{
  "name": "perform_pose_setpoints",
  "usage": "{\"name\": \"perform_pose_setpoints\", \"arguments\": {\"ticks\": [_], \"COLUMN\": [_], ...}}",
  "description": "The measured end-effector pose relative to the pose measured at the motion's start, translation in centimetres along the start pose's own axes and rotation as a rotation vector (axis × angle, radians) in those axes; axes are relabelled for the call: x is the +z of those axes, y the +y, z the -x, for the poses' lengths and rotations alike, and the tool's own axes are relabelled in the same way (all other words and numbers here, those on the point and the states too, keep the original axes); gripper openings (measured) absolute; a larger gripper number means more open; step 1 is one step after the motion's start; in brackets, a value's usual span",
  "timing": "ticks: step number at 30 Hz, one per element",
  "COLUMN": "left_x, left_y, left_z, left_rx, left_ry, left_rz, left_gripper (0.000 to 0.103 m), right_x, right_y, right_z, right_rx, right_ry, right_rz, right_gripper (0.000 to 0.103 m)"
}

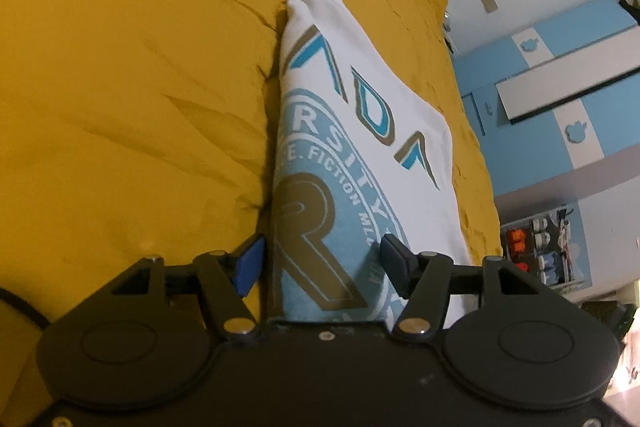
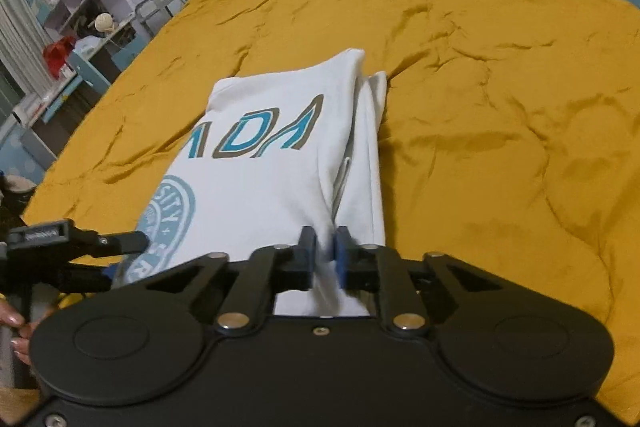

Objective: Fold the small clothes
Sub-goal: 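Pinch the stack edge with the right tool to square it, then open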

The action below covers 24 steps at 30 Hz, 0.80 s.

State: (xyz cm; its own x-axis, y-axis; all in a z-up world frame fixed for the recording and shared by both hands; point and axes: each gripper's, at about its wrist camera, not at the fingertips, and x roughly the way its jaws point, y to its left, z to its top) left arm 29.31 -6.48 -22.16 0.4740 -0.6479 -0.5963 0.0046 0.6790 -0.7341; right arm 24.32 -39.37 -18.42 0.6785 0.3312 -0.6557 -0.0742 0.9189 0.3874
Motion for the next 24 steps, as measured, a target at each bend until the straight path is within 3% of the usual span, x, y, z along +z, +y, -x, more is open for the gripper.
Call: {"name": "perform_pose_setpoints", "arguments": {"ticks": [4, 10, 12, 14, 16, 19, 24], "left_x": [0.4, 0.6, 0.6, 0.6, 0.5, 0.0, -1.2], "left_y": [-0.3, -0.6, -0.9, -1.1, -1.6, -2.6, -3.3], "left_z": [-0.1, -0.6, -0.5, -0.5, -0.3, 0.3, 0.9], "left_rx": [0.002, 0.019, 0.024, 0.03, 0.04, 0.062, 0.082], "left_ry": [0.008, 0.015, 0.016, 0.016, 0.015, 0.013, 0.018], "left_rz": [-0.011, -0.034, -0.04, -0.04, -0.05, -0.092, -0.15], "left_gripper": [0.061, 0.061, 0.061, 0.061, 0.061, 0.063, 0.067], "right_x": [0.0, -1.9, -2.0, -2.0, -2.2, -2.8, -3.5], "right_y": [0.7, -1.3, -1.4, -1.3, -0.8, -0.4, -0.8], "right_z": [2.5, 0.1, 0.6, 1.6, 2.8, 4.0, 3.6], "right_rx": [0.0, -0.015, -0.022, -0.008, -0.04, -0.068, -0.062], "right_ry": [-0.099, -0.028, -0.06, -0.071, -0.102, -0.115, -0.091], "right_rz": [-0.001, -0.062, -0.076, -0.083, -0.046, 0.004, -0.032], "right_gripper": [0.004, 0.004, 0.015, 0.039, 0.054, 0.055, 0.054]}}
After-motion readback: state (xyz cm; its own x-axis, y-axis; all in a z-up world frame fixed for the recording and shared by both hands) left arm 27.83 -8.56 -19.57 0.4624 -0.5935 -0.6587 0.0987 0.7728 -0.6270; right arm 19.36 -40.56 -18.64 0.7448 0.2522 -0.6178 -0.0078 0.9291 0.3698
